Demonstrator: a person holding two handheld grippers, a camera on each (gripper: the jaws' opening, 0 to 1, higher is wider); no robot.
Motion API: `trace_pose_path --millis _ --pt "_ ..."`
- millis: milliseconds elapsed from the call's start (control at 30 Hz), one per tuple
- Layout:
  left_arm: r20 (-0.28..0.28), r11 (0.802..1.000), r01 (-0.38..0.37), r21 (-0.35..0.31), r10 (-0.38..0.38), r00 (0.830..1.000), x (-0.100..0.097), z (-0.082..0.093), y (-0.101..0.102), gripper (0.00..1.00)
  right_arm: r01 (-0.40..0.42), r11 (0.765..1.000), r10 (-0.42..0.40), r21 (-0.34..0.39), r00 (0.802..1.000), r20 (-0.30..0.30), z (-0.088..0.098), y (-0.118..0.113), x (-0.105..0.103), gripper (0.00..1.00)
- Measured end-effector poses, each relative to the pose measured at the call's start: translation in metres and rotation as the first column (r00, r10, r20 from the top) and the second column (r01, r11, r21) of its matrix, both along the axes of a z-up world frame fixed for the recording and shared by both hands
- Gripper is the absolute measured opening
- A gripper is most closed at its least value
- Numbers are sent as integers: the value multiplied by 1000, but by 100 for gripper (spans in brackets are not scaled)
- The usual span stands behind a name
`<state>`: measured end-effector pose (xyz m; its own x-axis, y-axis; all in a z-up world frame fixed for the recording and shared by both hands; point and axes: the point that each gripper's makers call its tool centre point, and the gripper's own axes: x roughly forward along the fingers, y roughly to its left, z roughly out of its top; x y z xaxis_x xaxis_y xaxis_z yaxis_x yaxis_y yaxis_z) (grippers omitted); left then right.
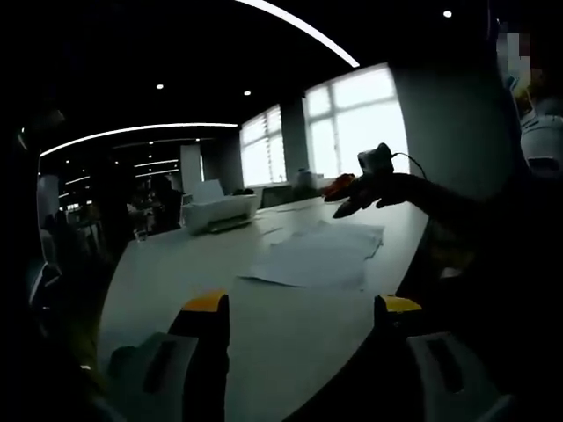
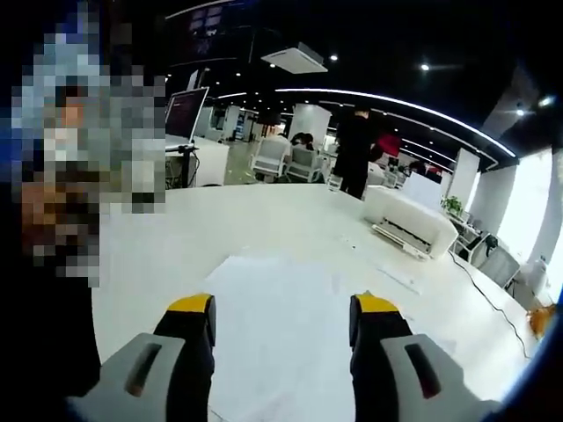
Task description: Organize the stack of printing papers by aligning and flattening the scattered papers on the table
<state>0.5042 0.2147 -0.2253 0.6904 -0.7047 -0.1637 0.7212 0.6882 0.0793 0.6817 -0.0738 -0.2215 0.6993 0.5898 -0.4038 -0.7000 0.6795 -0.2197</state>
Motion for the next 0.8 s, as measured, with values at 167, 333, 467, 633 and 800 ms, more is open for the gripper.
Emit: trace_pose_path --millis 167,333,467,633,800 --pt "-2 1000 -1 -1 1 1000 0 0 1 70 3 1000 -3 -1 1000 -9 -2 3 7 55" --pt "-5 1000 0 3 0 1000 0 -2 2 69 6 1000 -6 -2 1000 -20 -7 3 15 53" --pt "-5 1000 1 2 -1 1000 0 -3 3 68 6 1000 -6 -8 999 -35 -11 3 22 52" --pt "-9 1000 2 2 -2 1000 1 -4 3 68 7 1000 -7 -11 999 -40 -12 5 20 52" --pt "-13 1000 4 1 -4 1000 1 -6 3 68 8 1000 -9 -18 999 -43 -13 6 24 52"
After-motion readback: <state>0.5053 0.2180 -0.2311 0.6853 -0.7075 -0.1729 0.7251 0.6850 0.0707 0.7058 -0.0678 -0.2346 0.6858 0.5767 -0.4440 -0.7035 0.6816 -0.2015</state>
